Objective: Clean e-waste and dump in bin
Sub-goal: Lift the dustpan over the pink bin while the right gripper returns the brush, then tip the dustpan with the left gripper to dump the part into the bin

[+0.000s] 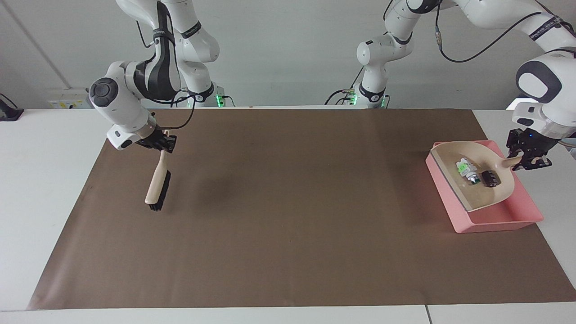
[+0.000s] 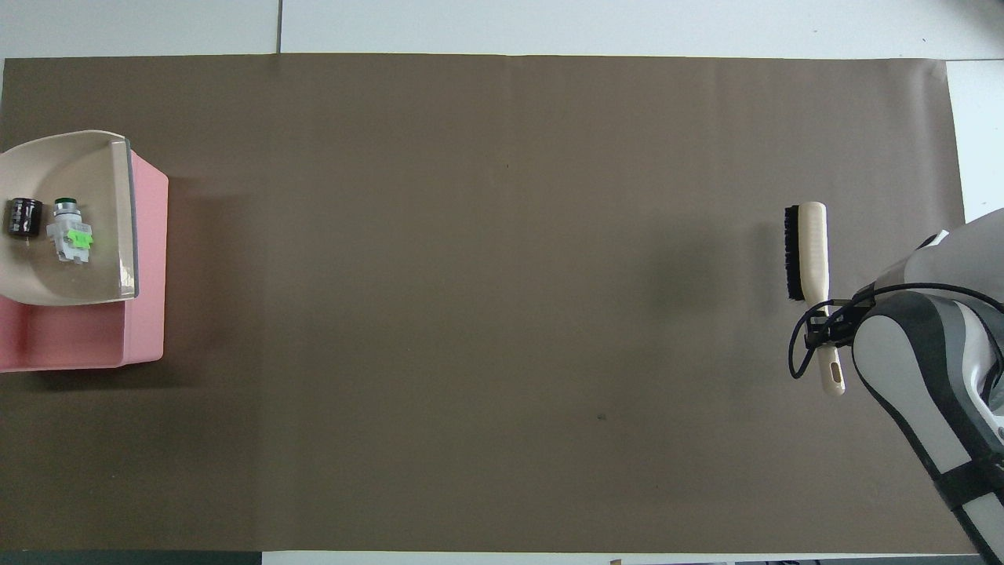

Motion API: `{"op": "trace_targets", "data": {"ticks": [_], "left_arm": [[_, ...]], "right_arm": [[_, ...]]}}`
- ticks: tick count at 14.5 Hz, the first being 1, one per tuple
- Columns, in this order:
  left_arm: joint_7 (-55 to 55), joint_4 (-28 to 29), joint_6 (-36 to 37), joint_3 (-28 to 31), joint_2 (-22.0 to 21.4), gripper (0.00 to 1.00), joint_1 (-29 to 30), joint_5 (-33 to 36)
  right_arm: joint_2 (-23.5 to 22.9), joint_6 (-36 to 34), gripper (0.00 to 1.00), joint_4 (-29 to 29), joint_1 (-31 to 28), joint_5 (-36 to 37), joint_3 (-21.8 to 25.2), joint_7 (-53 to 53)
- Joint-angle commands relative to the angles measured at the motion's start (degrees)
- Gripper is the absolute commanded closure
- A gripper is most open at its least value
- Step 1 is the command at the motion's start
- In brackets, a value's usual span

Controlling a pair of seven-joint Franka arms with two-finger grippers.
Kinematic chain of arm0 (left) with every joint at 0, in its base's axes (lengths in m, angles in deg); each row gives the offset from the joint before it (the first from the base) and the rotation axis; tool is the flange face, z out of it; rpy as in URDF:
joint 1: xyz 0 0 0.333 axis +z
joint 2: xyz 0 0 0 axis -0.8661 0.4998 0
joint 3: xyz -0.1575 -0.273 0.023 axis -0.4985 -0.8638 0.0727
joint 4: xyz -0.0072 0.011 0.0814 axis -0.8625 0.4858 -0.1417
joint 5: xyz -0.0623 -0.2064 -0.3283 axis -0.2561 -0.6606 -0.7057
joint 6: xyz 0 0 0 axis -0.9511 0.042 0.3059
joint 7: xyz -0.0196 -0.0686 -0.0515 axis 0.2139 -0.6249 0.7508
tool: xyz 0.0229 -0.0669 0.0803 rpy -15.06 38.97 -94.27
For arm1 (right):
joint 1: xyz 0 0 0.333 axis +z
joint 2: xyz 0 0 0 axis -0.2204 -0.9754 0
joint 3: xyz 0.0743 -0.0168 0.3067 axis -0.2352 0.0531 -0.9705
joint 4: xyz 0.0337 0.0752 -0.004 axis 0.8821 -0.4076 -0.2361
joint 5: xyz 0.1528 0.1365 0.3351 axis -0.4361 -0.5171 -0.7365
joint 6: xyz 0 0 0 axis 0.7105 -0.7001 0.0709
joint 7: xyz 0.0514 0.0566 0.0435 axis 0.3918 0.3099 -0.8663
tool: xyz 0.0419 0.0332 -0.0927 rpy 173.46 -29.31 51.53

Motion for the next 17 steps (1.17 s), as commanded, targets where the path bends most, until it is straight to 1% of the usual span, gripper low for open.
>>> {"op": "trace_targets", "data": {"ticks": [1, 2, 3, 4, 5, 6, 8, 10, 11, 14, 15, 16, 17], "left_arm": [[0.44, -1.97, -3.56, 1.26, 1.41, 1.0, 0.01, 7.03], [0.0, -1.96, -3.75, 1.79, 1.41, 1.0, -0.08, 7.56], [-1.74, -1.7, -3.67, 1.79, 1.5, 1.0, -0.6, 10.09], [-5.15, -0.66, -3.66, 1.79, 1.24, 1.0, -1.21, 15.69], [-7.8, 0.57, -3.66, 1.7, 0.89, 1.0, -1.83, 19.48], [-10.44, 2.5, -3.75, 1.7, 0.19, 1.0, -3.31, 22.83], [-15.01, 4.79, -3.75, 1.7, -0.87, 1.0, -4.21, 28.81], [-17.13, 7.17, -4.19, 1.7, -1.83, 1.0, -5.69, 35.05], [-18.53, 8.13, -3.93, 1.7, -2.36, 1.0, -6.31, 36.91], [-21.09, 8.23, -0.61, 1.7, -2.54, 1.0, -8.77, 43.14], [-21.36, 8.06, 0.63, 1.7, -2.63, 1.0, -9.47, 45.69], [-21.01, 7.88, 1.08, 1.7, -3.5, 1.0, -9.66, 47.89], [-20.49, 7.79, 1.08, 1.7, -4.55, 1.0, -9.66, 48.35]], "right_arm": [[1.49, 2.36, 1.0, -2.85, -1.84, 2.96, -0.93, -3.07], [1.48, 3.67, 1.0, -3.38, -1.93, 3.15, -0.93, -4.13], [1.66, 4.03, 1.0, -4.26, -1.93, 3.5, -0.93, -4.22], [1.92, 4.3, 0.99, -4.87, -1.93, 4.2, -0.93, -4.66], [2.1, 4.39, 0.99, -5.31, -2.02, 4.46, -0.93, -5.8], [2.19, 4.47, 0.99, -5.67, -2.02, 4.47, -0.93, -6.24], [2.36, 4.74, 0.97, -6.19, -2.02, 4.47, -0.93, -6.42], [2.89, 4.91, 0.96, -7.33, -2.02, 4.47, -0.93, -6.33], [3.06, 5.78, 0.95, -7.78, -2.2, 4.47, -0.93, -6.42], [3.42, 7.46, 0.94, -8.92, -2.64, 4.47, -0.93, -5.72], [3.42, 7.64, 0.93, -8.92, -3.33, 4.47, -0.93, -5.72], [3.42, 7.73, 0.92, -9.01, -3.51, 4.47, -0.93, -5.63], [3.42, 7.64, 0.92, -9.01, -3.52, 4.47, -0.93, -5.63]]}}
